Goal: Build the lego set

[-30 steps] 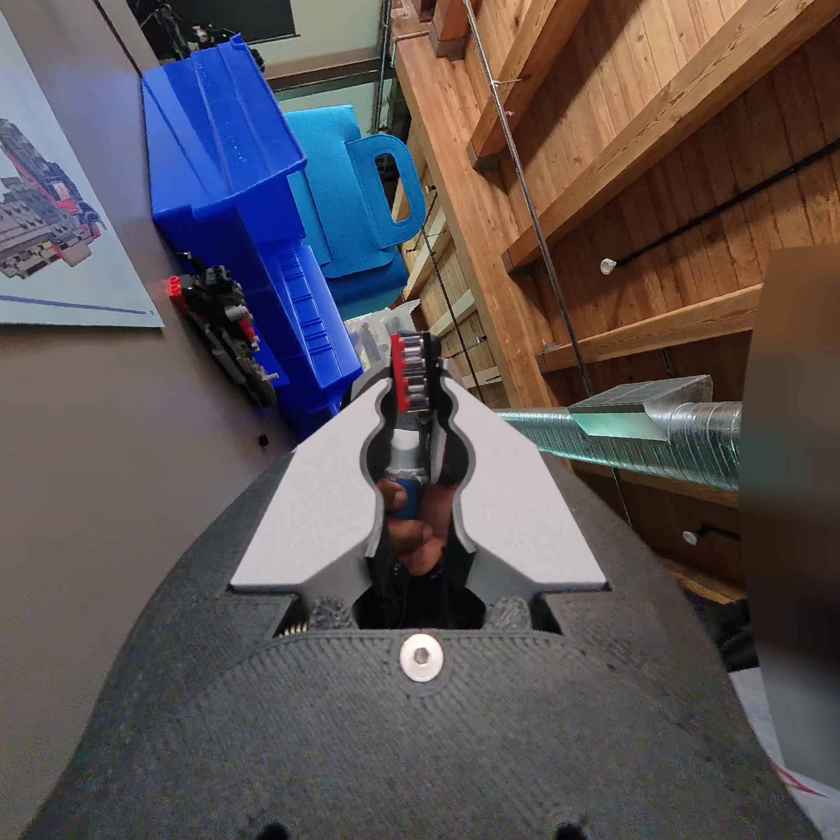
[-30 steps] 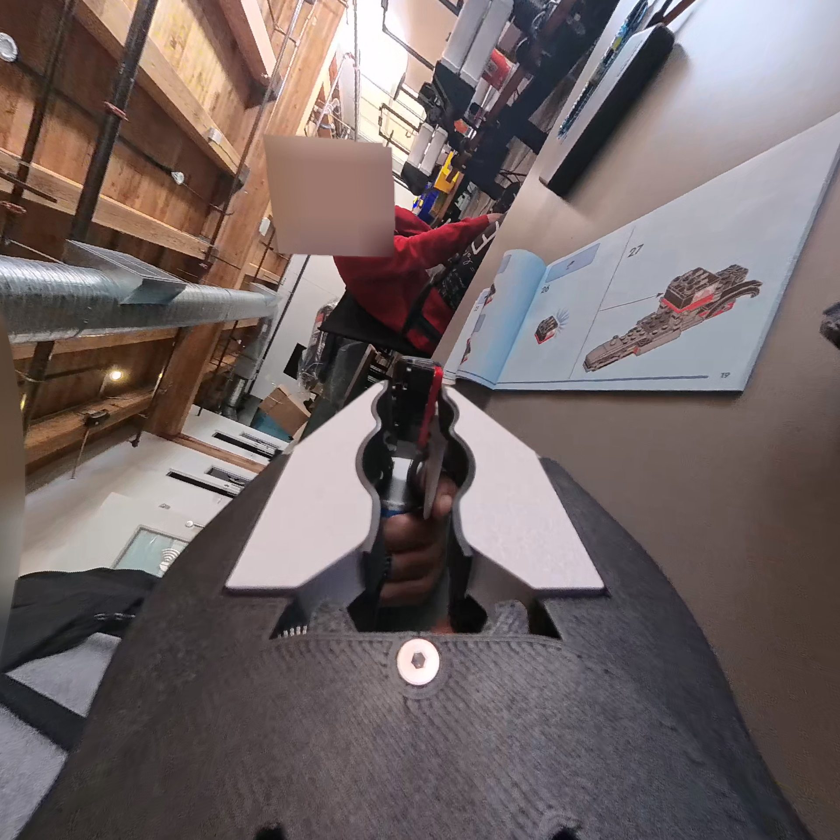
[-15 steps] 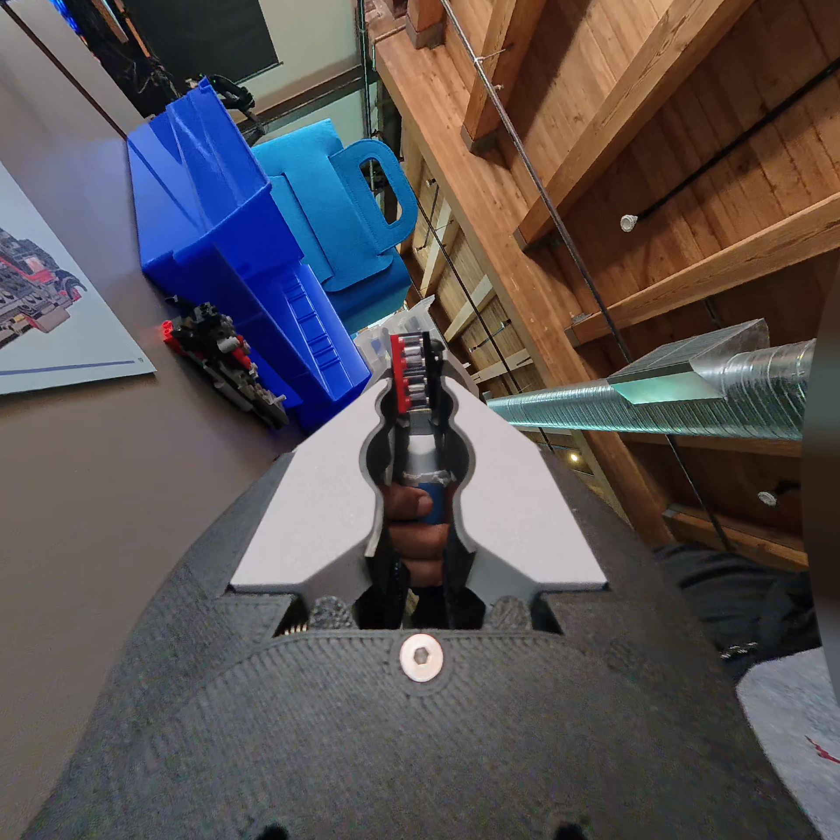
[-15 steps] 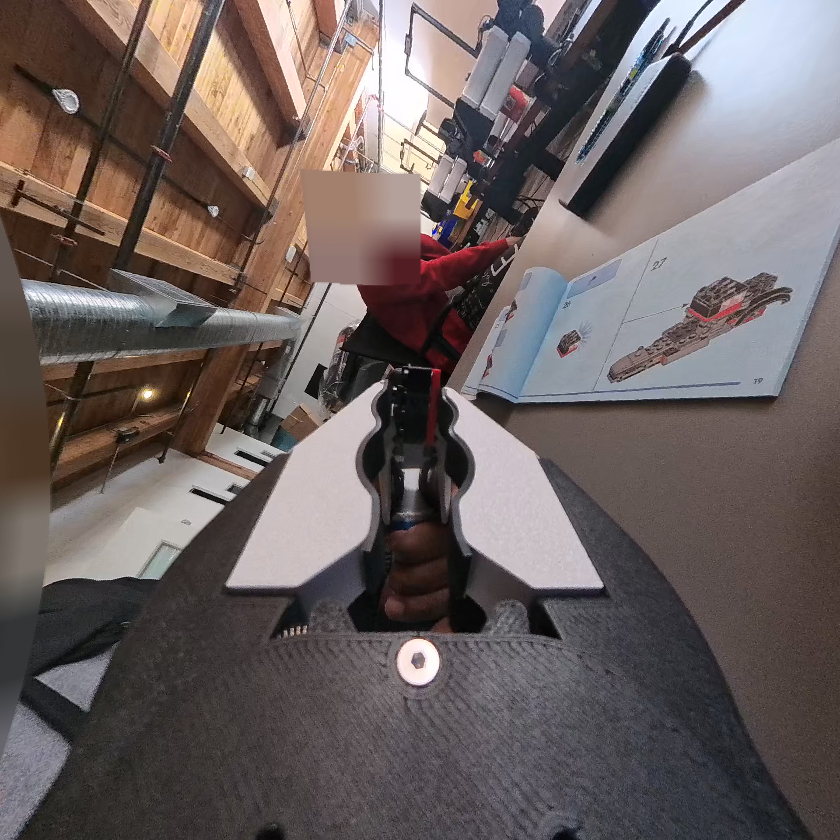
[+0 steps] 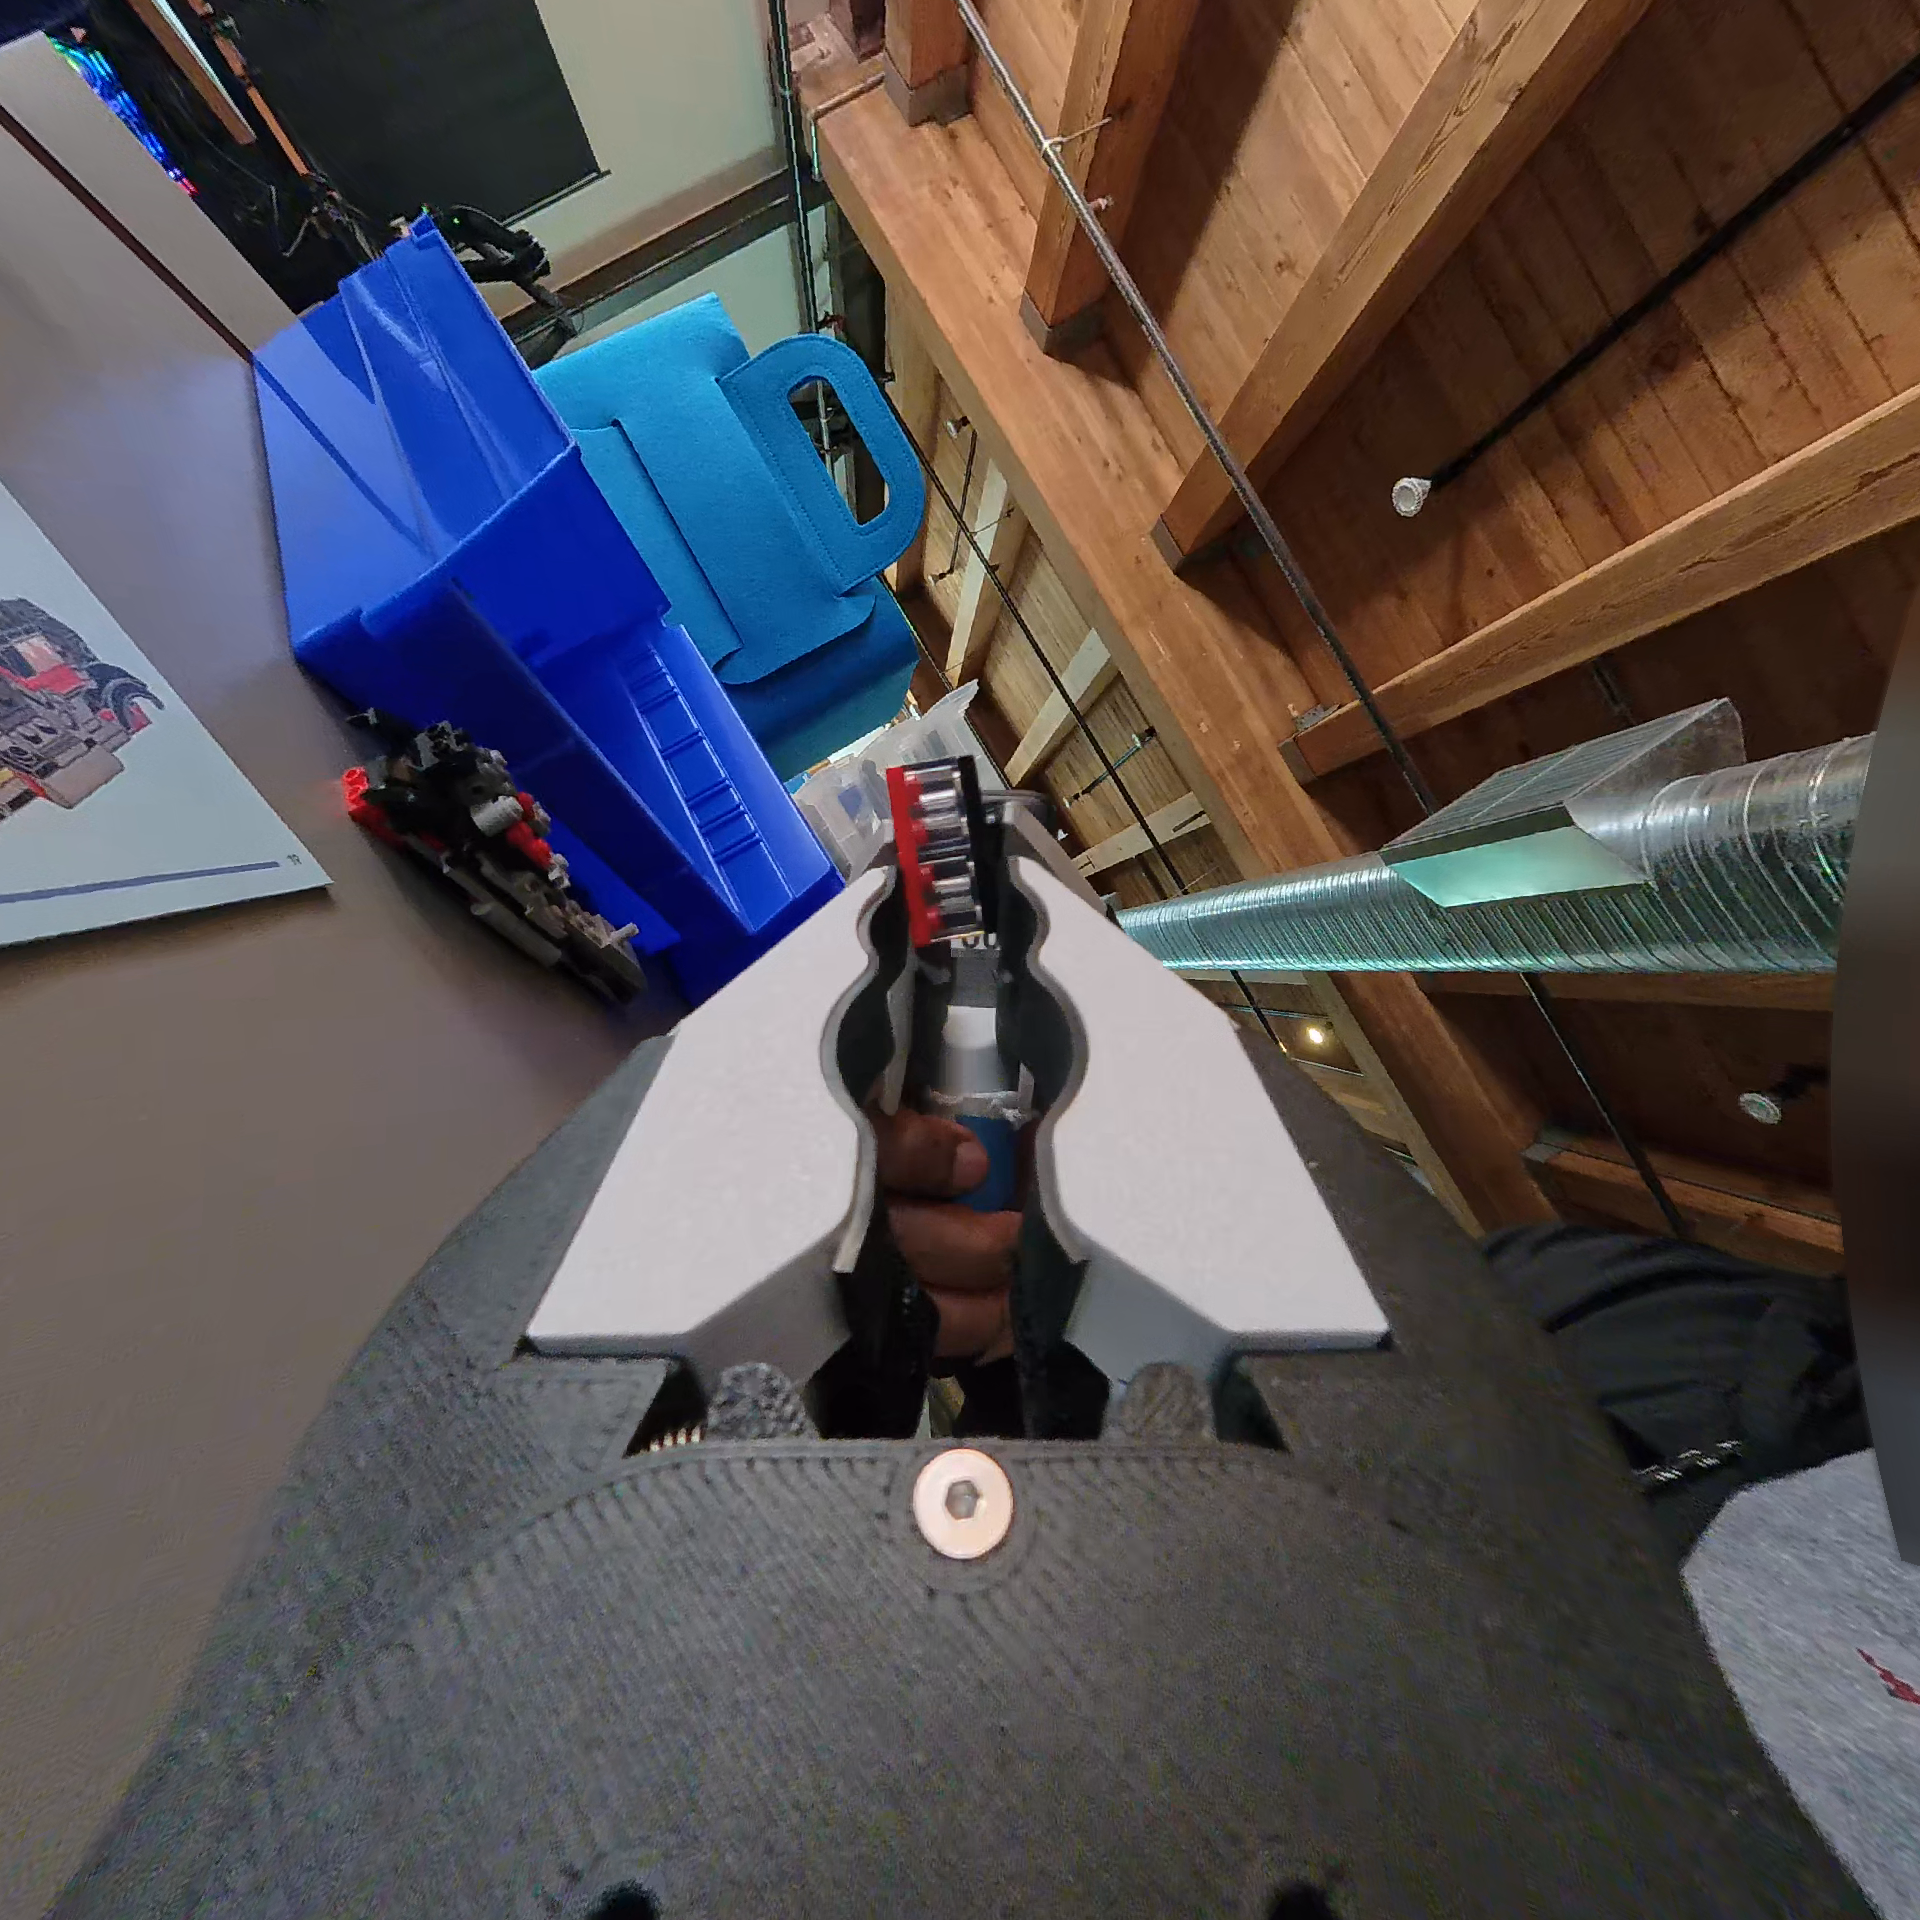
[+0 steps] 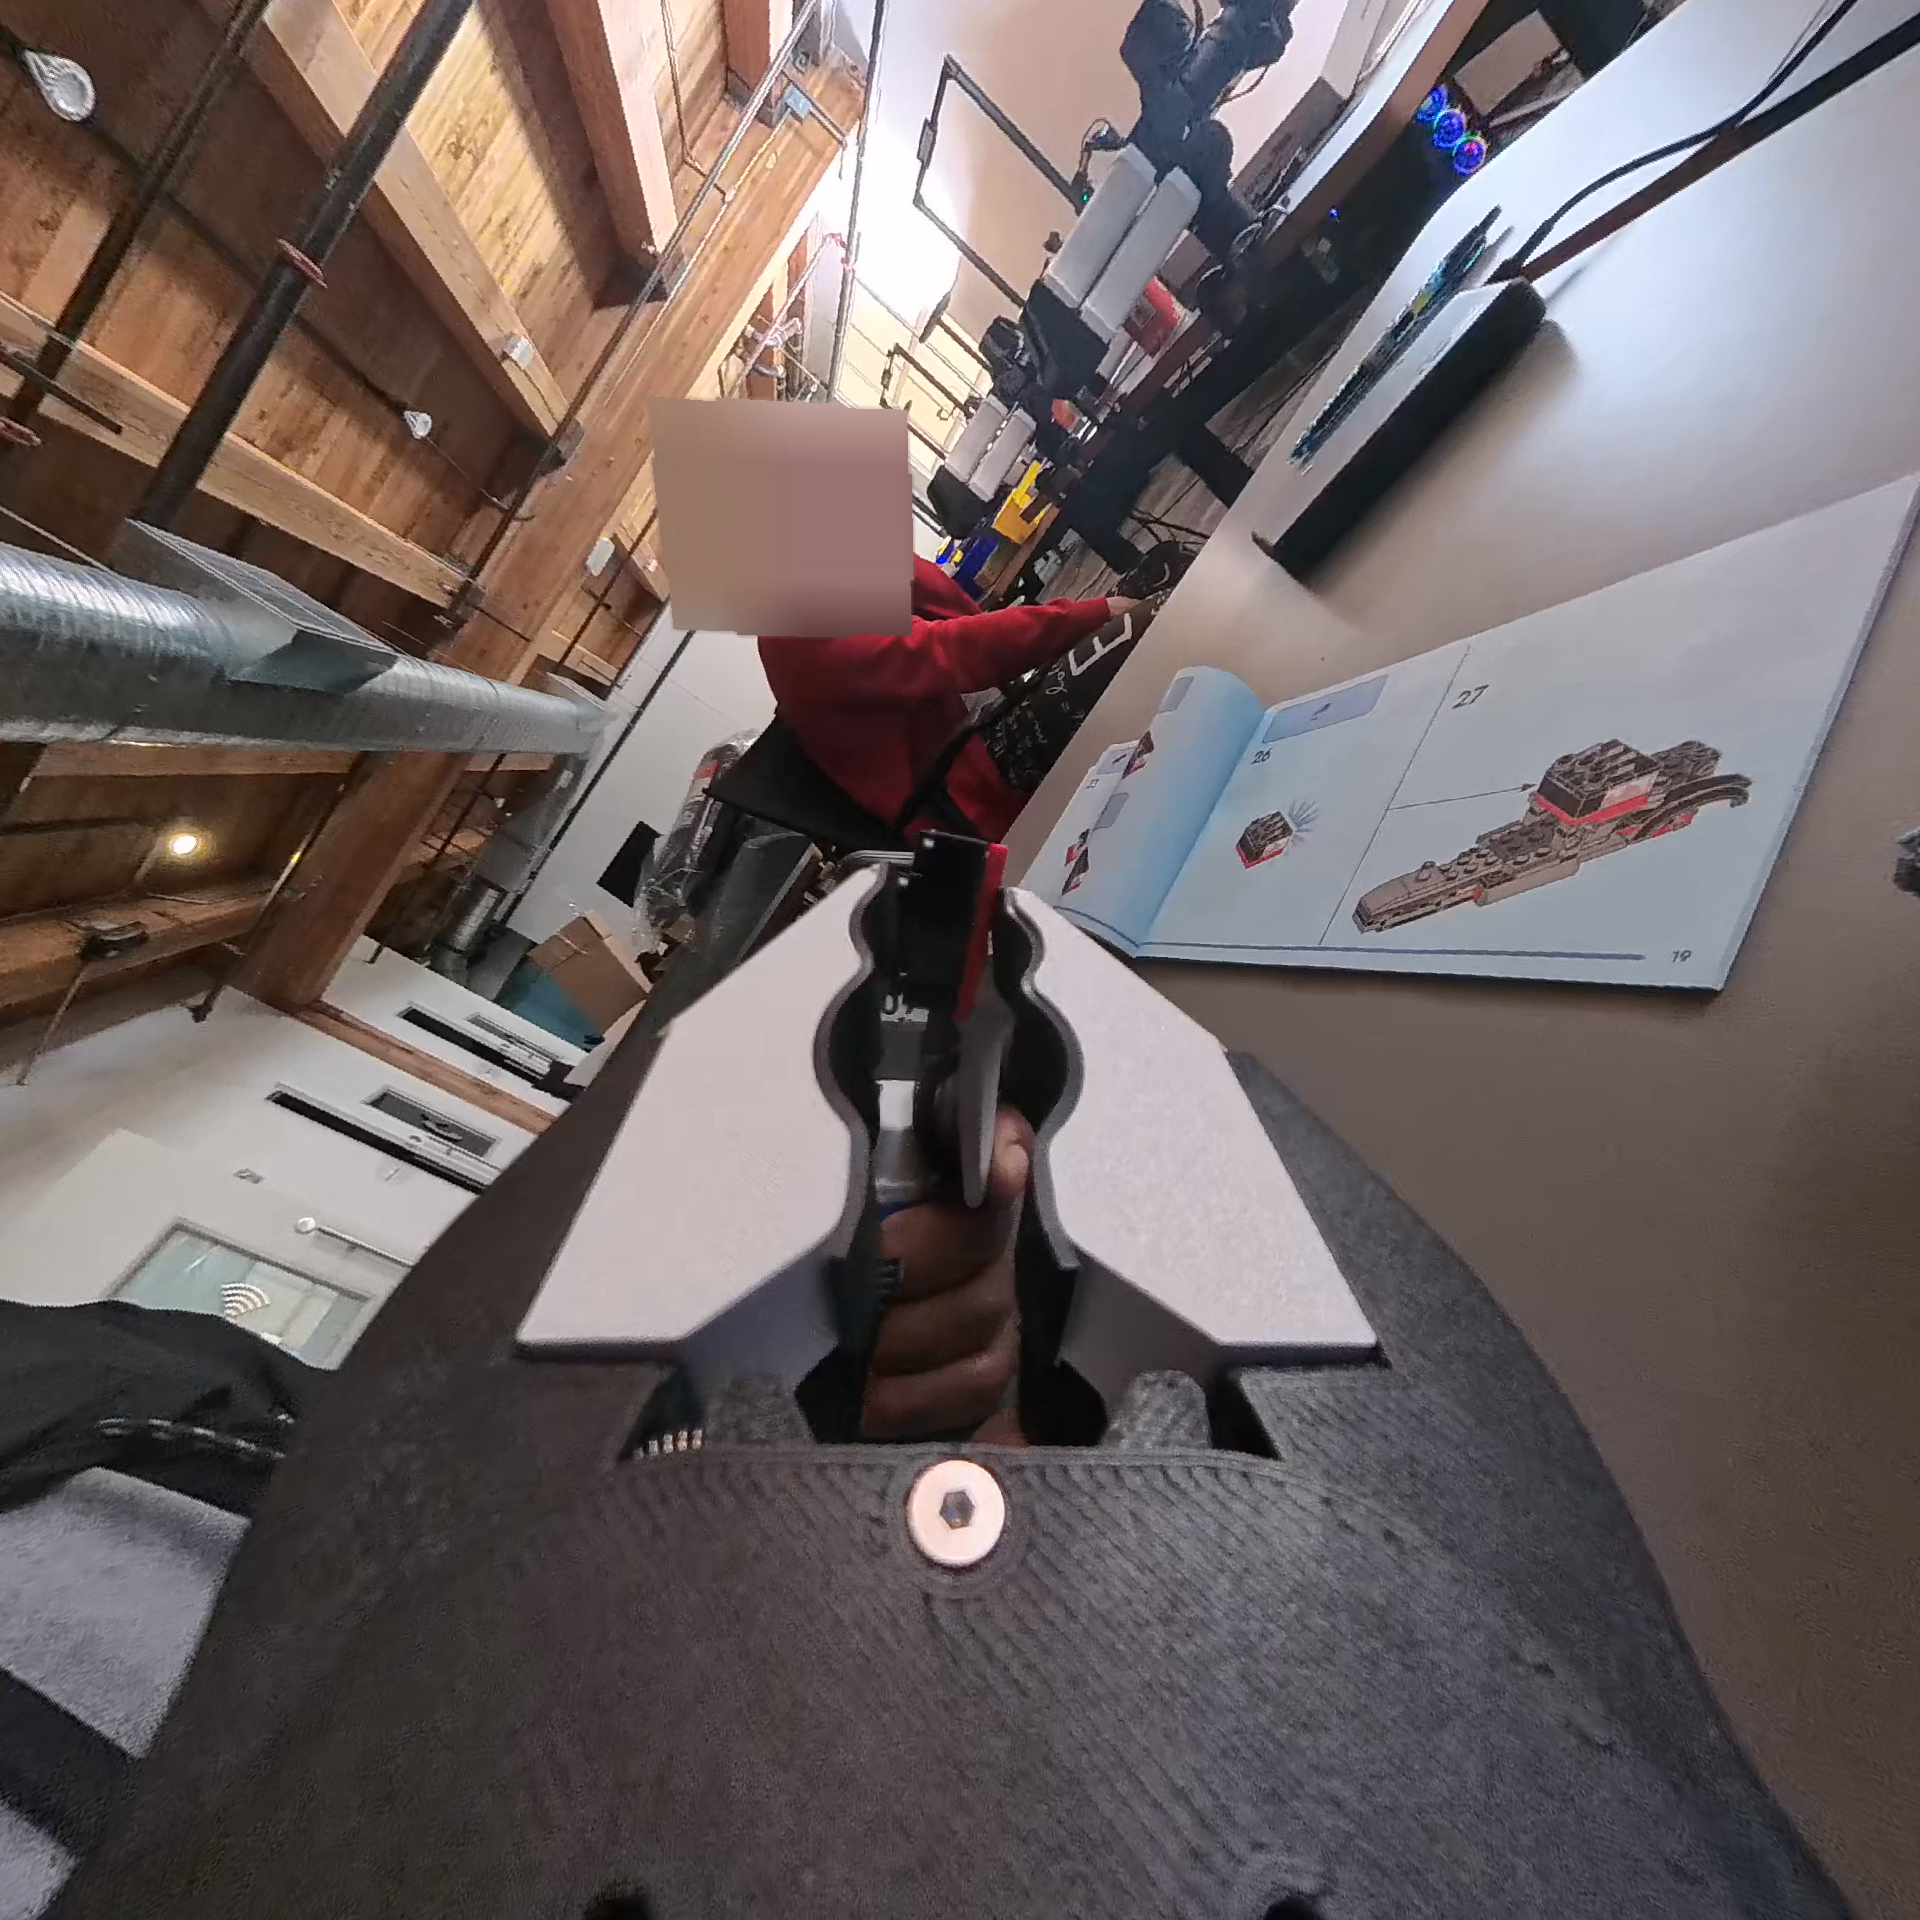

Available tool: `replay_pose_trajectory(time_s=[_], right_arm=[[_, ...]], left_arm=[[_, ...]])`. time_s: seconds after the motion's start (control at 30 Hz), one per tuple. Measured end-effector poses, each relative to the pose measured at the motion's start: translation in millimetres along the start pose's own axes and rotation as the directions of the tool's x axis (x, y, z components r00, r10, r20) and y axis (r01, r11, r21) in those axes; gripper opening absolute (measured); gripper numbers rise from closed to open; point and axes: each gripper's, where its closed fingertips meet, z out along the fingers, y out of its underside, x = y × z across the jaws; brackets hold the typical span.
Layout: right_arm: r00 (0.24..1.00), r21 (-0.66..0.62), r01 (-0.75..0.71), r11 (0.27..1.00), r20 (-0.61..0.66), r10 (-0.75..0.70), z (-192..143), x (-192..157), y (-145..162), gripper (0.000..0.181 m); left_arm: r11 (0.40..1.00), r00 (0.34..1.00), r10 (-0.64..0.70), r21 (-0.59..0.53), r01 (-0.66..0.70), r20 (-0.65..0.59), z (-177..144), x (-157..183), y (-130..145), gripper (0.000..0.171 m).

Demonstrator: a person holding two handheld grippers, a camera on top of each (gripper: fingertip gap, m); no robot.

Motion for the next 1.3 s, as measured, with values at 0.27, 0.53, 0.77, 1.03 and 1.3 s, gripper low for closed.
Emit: replay_pose_trajectory(time_s=[0.27,0.53,0.77,1.03,1.3], right_arm=[[1.000,0.009,0.003,1.000,0.010,-0.003,-1.0,-2.8,-0.2,0.019],[0.998,-0.019,0.049,0.999,0.045,-0.048,-0.9,-9.4,4.1,0.018],[0.996,-0.048,0.081,0.996,0.050,-0.078,3.0,-13.6,10.6,0.019],[0.994,-0.046,0.091,0.995,0.060,-0.089,4.0,-16.5,11.9,0.019],[0.996,-0.047,0.057,0.997,0.069,-0.054,5.2,-15.2,12.3,0.019]], left_arm=[[1.000,1.000,0.002,-0.014,-0.002,-0.015,0.4,2.1,0.8,0.018],[0.998,0.995,-0.059,-0.009,0.058,-0.079,-3.5,7.3,-5.7,0.027],[0.999,0.995,-0.044,-0.014,0.043,-0.084,-3.8,9.4,-5.3,0.021],[1.000,0.996,-0.007,-0.012,0.006,-0.091,-5.7,11.7,-5.7,0.017],[1.000,0.997,0.004,-0.015,-0.005,-0.075,-6.6,10.3,-6.4,0.018]])
